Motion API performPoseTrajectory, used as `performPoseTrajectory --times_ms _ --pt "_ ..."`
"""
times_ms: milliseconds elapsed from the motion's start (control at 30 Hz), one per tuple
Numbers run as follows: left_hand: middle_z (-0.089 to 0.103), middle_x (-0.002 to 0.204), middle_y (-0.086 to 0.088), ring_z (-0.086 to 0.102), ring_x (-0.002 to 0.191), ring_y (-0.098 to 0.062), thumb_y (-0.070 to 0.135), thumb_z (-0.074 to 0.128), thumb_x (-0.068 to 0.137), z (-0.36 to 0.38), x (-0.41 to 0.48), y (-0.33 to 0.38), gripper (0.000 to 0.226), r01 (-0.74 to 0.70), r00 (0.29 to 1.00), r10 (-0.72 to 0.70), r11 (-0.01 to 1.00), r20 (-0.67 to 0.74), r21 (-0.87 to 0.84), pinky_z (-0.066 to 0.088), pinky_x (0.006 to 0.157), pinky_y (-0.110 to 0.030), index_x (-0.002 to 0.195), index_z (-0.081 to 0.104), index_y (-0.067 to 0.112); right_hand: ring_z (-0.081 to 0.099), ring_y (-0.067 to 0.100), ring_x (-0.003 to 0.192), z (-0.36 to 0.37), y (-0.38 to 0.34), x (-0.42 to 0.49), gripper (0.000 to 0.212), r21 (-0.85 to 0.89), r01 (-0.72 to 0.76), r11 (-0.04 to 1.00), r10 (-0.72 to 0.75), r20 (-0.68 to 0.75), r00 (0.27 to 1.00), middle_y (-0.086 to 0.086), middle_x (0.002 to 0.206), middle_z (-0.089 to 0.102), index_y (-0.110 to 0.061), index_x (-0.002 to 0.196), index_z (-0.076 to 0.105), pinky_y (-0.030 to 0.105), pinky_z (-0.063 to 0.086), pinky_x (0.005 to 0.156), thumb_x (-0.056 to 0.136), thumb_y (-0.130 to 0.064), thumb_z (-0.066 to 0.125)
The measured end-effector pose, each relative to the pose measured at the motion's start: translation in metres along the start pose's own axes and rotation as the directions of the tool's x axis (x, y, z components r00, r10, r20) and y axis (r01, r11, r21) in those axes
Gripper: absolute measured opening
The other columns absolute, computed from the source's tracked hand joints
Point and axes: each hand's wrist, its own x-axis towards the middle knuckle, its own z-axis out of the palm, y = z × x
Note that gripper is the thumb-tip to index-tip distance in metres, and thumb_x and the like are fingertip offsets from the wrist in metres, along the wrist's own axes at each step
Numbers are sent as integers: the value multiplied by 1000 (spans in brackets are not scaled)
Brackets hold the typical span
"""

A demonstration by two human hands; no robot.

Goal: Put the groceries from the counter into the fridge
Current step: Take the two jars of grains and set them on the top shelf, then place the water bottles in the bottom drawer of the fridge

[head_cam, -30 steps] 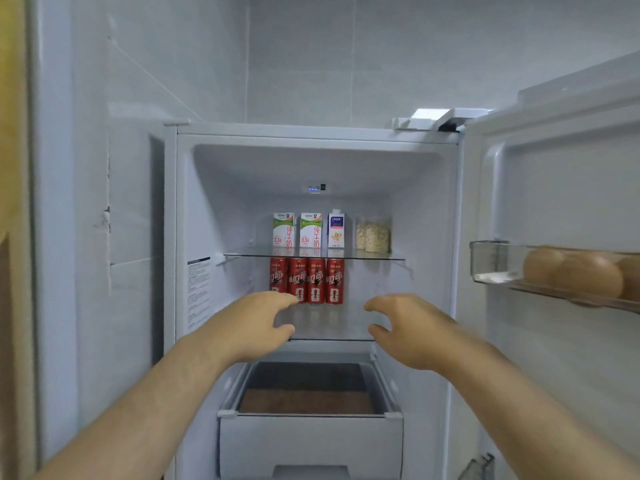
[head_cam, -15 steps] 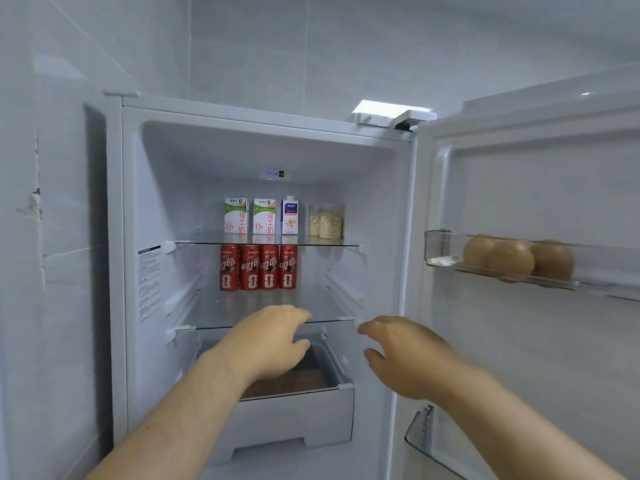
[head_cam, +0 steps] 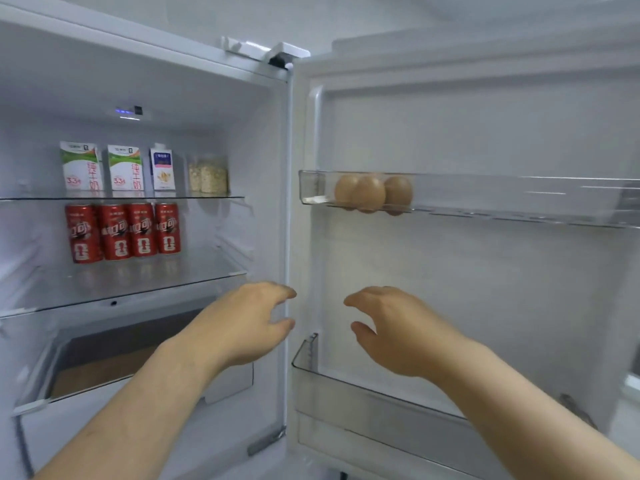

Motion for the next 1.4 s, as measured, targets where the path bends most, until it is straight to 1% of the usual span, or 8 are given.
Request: performPoseTrajectory --times_ms 100,300,500,667,833,1100,1200,1400 --pt "38 152 16 36 138 -6 42 50 97 6 7 27 51 -80 997 81 996 12 -24 31 110 -24 146 40 33 43 18 133 -12 24 -30 44 -17 -74 997 74 -22 997 -10 145 48 -29 145 43 36 40 106 101 -33 42" --pt "37 153 14 36 138 -5 41 50 97 18 23 97 53 -242 970 242 970 -5 -34 26 108 -17 148 37 32 42 12 132 -40 69 -99 42 -55 -206 977 201 -77 976 -15 145 46 -33 144 43 29 42 103 102 -34 42" --pt "38 152 15 34 139 -6 44 51 95 39 28 165 55 -334 942 335 941 3 -59 27 113 -22 148 37 33 41 11 133 -63 109 -163 43 -87 -250 964 242 -97 965 -14 146 46 -31 144 45 25 37 107 102 -32 45" --pt "41 149 16 37 137 -5 44 52 95 47 25 225 52 -413 910 414 908 0 -77 29 111 -20 144 43 31 42 8 132 -83 137 -216 42 -63 -297 953 288 -123 950 -16 145 47 -32 143 46 24 37 109 102 -33 44" --pt "41 149 18 37 136 -2 43 51 96 54 19 289 51 -490 870 493 863 -6 -122 30 109 -19 145 40 33 41 6 132 -102 164 -271 42 -84 -366 927 351 -147 925 -17 143 48 -32 143 46 21 35 108 101 -32 45" --pt "43 147 19 41 133 -3 40 51 96 75 6 400 49 -613 785 619 775 -7 -155 37 108 -24 144 41 35 43 8 130 -134 207 -377 42 -183 -536 824 510 -171 843 -17 142 49 -31 141 48 26 39 107 99 -33 46" --pt "42 148 18 39 134 -2 42 49 97 84 -5 439 50 -664 739 674 728 0 -172 35 111 -25 145 39 35 43 8 131 -145 220 -418 43 -208 -597 775 572 -170 802 -16 142 49 -30 142 47 26 39 108 99 -32 46" --pt "45 144 18 41 130 -3 43 50 98 100 -26 513 47 -738 655 755 639 -4 -218 36 107 -22 143 41 35 45 8 129 -167 233 -499 44 -250 -726 641 707 -178 685 -14 140 51 -31 143 45 28 42 106 99 -35 44"
